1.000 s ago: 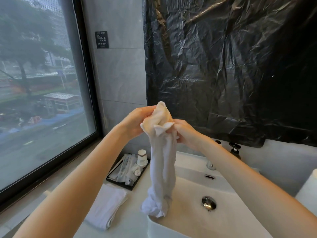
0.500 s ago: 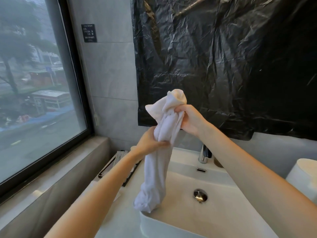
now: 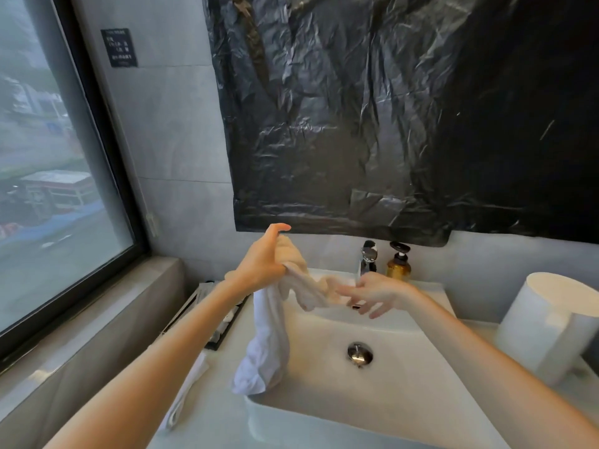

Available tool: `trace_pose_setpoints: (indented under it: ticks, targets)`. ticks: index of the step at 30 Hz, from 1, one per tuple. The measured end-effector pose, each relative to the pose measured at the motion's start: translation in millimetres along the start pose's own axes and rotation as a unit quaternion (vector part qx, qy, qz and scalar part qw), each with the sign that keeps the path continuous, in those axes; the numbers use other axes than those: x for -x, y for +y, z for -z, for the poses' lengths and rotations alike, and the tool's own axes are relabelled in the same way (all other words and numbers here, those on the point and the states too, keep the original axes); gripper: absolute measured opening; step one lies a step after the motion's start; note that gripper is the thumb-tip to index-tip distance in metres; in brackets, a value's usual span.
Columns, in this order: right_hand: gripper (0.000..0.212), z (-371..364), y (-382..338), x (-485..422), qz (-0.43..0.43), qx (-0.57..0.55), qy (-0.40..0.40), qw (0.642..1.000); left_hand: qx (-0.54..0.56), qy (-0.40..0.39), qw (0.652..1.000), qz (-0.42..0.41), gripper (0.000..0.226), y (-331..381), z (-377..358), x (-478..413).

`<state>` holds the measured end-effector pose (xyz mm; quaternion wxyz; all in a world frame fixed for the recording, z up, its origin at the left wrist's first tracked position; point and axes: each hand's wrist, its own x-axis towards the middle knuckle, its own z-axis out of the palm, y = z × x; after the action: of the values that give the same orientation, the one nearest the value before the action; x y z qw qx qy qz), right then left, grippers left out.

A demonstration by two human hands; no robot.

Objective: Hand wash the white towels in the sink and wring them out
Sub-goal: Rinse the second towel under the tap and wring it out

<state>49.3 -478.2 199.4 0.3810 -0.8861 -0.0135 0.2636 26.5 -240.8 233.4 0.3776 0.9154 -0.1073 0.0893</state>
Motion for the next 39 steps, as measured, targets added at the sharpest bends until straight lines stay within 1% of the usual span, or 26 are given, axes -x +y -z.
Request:
trace_pose_setpoints:
  ticks: [1,3,4,5,7,9,11,13,15,16,19,21,23,25,26,28,30,31,32,33,34,35,36,37,38,39]
  targets:
    - [0.081,-1,-1,0,0.047,0.016,0.040,0.998,-0.017,-0.020,1.000,-0.004,0.077,1,-1,-1]
    - [0.094,-6,-10,2,0.193,0.041,0.100,0.975,-0.056,-0.072,0.996,-0.024,0.080,3,-4,-3]
    - [0.098,-9,-16,3,0.248,0.075,0.115,0.959,-0.068,-0.094,0.993,-0.036,0.082,5,-6,-3]
    - [0.096,-13,-23,2,0.278,0.112,0.114,0.947,-0.069,-0.108,0.991,-0.047,0.083,6,-8,-4]
    - [0.078,-23,-32,0,0.276,0.122,0.084,0.950,-0.057,-0.111,0.990,-0.060,0.083,9,-12,-4]
    - [0.056,-32,-37,-1,0.235,0.054,0.060,0.969,-0.050,-0.103,0.992,-0.051,0.083,11,-12,-5]
    - [0.040,-37,-39,0,0.227,0.044,0.090,0.969,-0.062,-0.096,0.992,-0.048,0.083,9,-10,-6]
    - [0.028,-37,-42,1,0.228,0.081,0.129,0.962,-0.070,-0.084,0.993,-0.054,0.082,4,-9,-6]
    - [0.022,-30,-47,2,0.218,0.117,0.172,0.954,-0.077,-0.077,0.993,-0.055,0.077,0,-10,-4]
    - [0.019,-26,-50,3,0.213,0.106,0.187,0.953,-0.075,-0.076,0.993,-0.043,0.073,-1,-11,-3]
    - [0.018,-12,-58,6,0.210,-0.026,0.184,0.960,-0.025,-0.076,0.997,0.008,0.054,-7,-18,3]
    - [0.017,-8,-63,9,0.208,-0.142,0.151,0.956,0.050,-0.060,0.996,0.030,0.056,-11,-22,10]
    - [0.018,-8,-64,10,0.198,-0.275,0.103,0.935,0.112,-0.057,0.992,0.017,0.057,-13,-28,15]
    - [0.020,-11,-63,10,0.197,-0.375,0.046,0.904,0.157,-0.066,0.985,-0.014,0.060,-6,-36,18]
    - [0.021,-14,-63,9,0.202,-0.407,0.016,0.891,0.182,-0.061,0.981,-0.022,0.061,-1,-40,20]
    - [0.024,-16,-63,9,0.208,-0.444,-0.025,0.871,0.216,-0.038,0.976,-0.008,0.051,7,-47,19]
    - [0.022,-15,-62,9,0.203,-0.439,-0.035,0.874,0.212,-0.020,0.977,0.006,0.043,6,-53,16]
    - [0.021,-14,-59,10,0.202,-0.408,-0.023,0.890,0.207,-0.026,0.978,0.019,0.044,3,-56,14]
    - [0.027,-11,-53,9,0.207,-0.348,0.007,0.914,0.198,-0.035,0.979,0.038,0.044,0,-59,12]
    - [0.045,-9,-44,10,0.225,-0.257,0.051,0.938,0.180,-0.044,0.981,0.058,0.043,-4,-61,10]
    - [0.068,-7,-32,10,0.259,-0.128,0.105,0.952,0.166,-0.055,0.981,0.080,0.041,-6,-63,9]
    - [0.086,-7,-20,10,0.303,0.031,0.153,0.940,0.163,-0.073,0.979,0.097,0.039,-10,-64,8]
    - [0.098,-10,-8,9,0.346,0.184,0.195,0.899,0.172,-0.105,0.974,0.102,0.037,-12,-65,7]
    - [0.107,-16,3,7,0.379,0.312,0.235,0.838,0.181,-0.151,0.967,0.099,0.038,-13,-65,7]
    - [0.113,-23,12,1,0.401,0.393,0.268,0.783,0.185,-0.200,0.958,0.095,0.042,-14,-68,7]
    - [0.117,-31,21,-5,0.414,0.422,0.283,0.755,0.175,-0.243,0.949,0.096,0.046,-13,-72,7]
